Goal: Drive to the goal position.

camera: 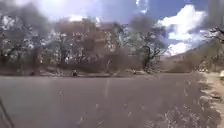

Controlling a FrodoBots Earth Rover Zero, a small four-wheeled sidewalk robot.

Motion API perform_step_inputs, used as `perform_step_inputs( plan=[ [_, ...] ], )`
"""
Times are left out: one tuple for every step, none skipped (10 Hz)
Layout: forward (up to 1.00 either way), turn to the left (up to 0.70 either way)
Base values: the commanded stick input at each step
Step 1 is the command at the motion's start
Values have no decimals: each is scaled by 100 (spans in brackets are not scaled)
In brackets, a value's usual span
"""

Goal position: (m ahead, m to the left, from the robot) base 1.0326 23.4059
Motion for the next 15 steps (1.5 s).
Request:
perform_step_inputs(
  plan=[
    [0,70],
    [0,70],
    [0,70],
    [0,70],
    [0,70],
    [0,70],
    [0,70],
    [0,70],
    [0,70],
    [0,70],
    [0,70],
    [0,70],
    [0,70],
    [0,70],
    [0,70]
  ],
)
